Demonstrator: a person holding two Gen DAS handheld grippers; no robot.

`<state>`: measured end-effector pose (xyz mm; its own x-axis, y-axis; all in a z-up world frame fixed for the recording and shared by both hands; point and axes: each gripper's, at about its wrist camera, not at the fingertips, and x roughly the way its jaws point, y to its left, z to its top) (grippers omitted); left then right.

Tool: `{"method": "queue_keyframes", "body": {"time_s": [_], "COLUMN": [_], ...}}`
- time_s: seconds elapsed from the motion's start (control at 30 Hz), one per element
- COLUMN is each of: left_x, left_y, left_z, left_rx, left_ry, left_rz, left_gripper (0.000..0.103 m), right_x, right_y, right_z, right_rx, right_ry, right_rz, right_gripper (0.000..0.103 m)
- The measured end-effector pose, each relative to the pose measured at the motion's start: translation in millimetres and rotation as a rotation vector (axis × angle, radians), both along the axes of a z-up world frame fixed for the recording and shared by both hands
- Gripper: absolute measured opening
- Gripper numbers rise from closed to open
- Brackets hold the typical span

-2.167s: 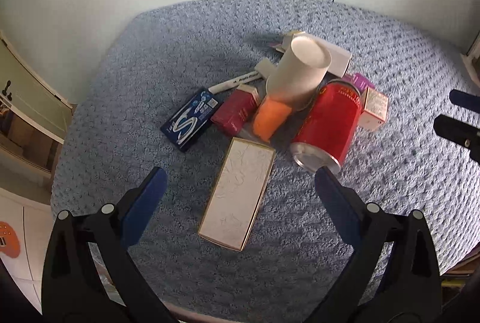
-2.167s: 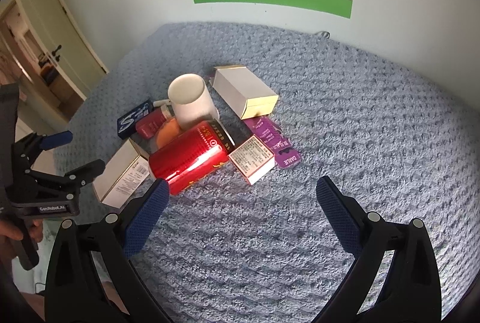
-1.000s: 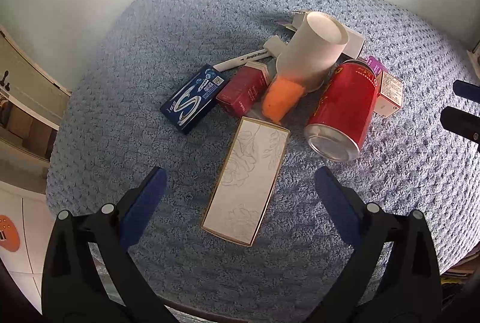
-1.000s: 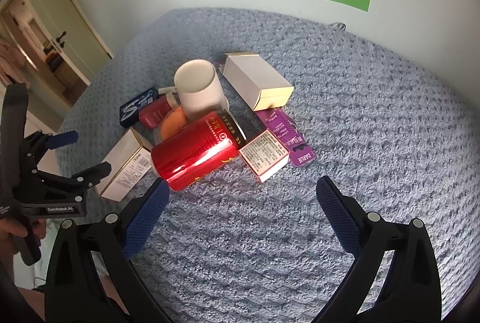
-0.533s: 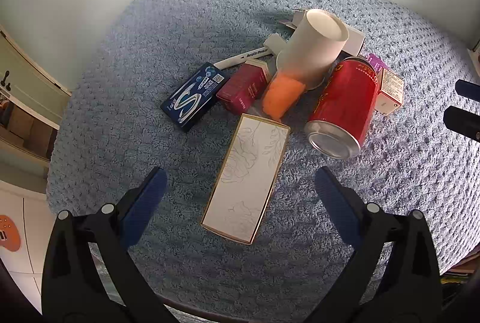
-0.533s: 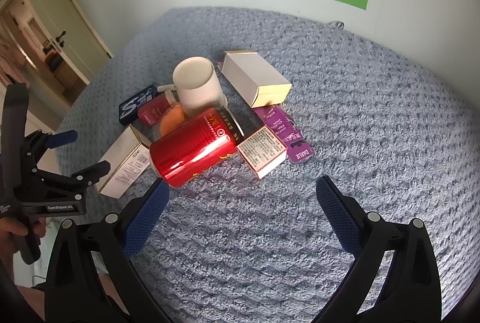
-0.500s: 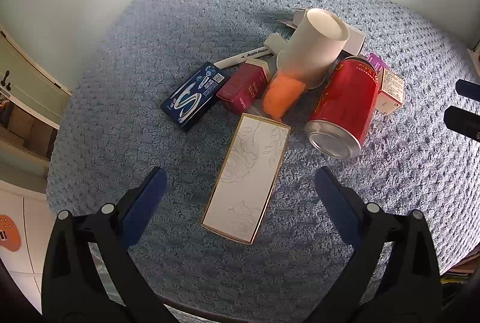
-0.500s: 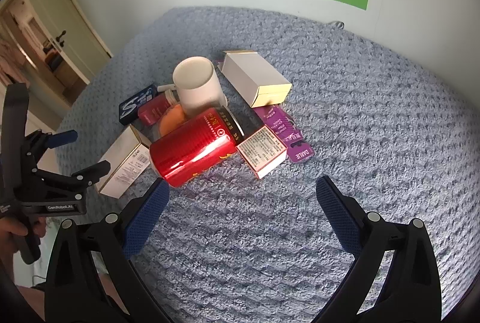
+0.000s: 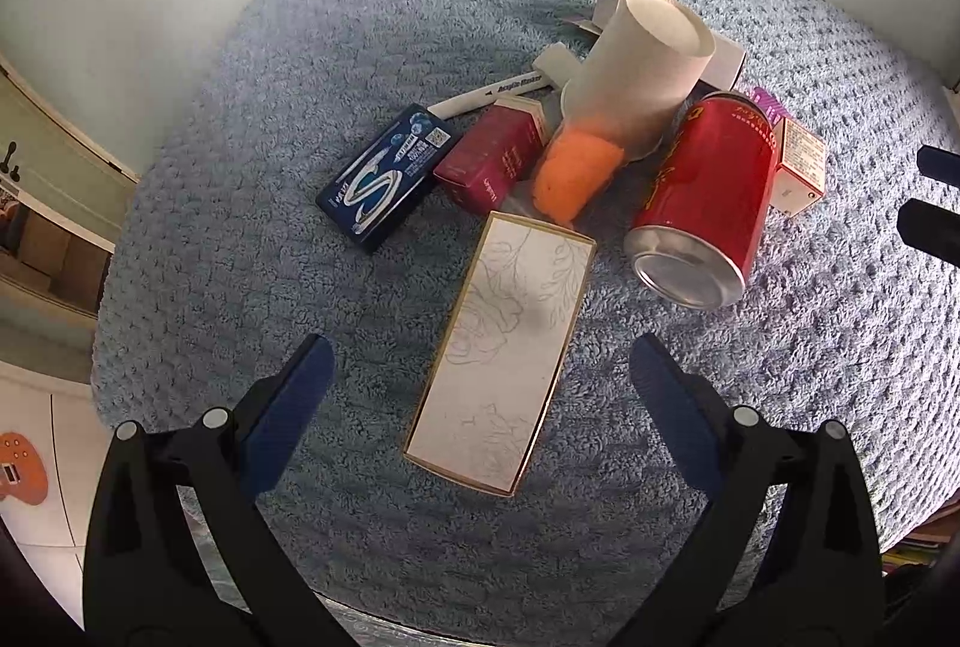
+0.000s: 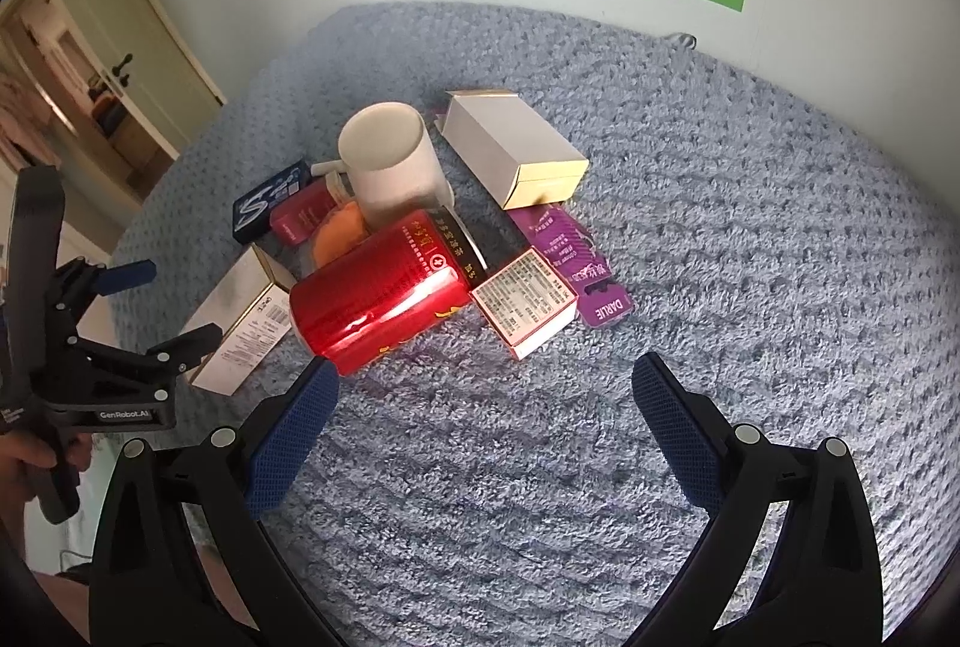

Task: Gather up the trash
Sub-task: 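Move the right tool toward the cream-and-red label card on the pile, then grasp the cream label card with the right tool and lift it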

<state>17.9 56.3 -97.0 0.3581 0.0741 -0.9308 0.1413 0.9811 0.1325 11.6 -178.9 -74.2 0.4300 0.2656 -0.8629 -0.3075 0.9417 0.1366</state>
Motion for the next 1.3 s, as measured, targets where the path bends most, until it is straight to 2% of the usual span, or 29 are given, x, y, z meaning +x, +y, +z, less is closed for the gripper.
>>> {"method": "queue_keyframes", "body": {"time_s": [0.4,0.5,0.53,0.57,0.6,0.73,0.77,0.8,0.83,0.9,1.1,1.3], "left_x": [20,25,27,27,28,33,33,34,33,30,8,-20], "left_y": [1,3,4,6,7,8,9,15,15,16,19,42], "left_z": [-37,-42,-43,-44,-45,-50,-52,-56,-58,-58,-39,-14], "left_rx": [0.005,0.014,0.015,0.014,0.011,-0.011,-0.021,-0.033,-0.049,-0.061,-0.095,-0.145], "left_ry": [0.100,0.103,0.104,0.105,0.104,0.126,0.132,0.141,0.153,0.153,0.107,0.051], "left_rz": [0.001,0.004,0.007,0.009,0.011,0.000,-0.001,-0.004,-0.006,-0.005,-0.006,0.060], "left_gripper": [0.096,0.096,0.096,0.095,0.092,0.077,0.072,0.059,0.051,0.048,0.048,0.048], "right_x": [36,47,51,56,58,62,61,60,58,55,41,14], "right_y": [2,2,2,2,3,7,8,8,8,6,-13,-31], "right_z": [-42,-50,-53,-57,-60,-69,-71,-71,-70,-66,-46,-8], "right_rx": [-0.065,-0.079,-0.081,-0.084,-0.090,-0.122,-0.132,-0.136,-0.132,-0.108,-0.031,0.109], "right_ry": [0.060,0.066,0.073,0.086,0.096,0.102,0.101,0.097,0.089,0.082,0.058,0.019], "right_rz": [0.046,0.050,0.052,0.059,0.066,0.099,0.107,0.112,0.116,0.123,0.068,0.041], "right_gripper": [0.095,0.094,0.092,0.081,0.076,0.072,0.062,0.060,0.059,0.050,0.049,0.049]}}
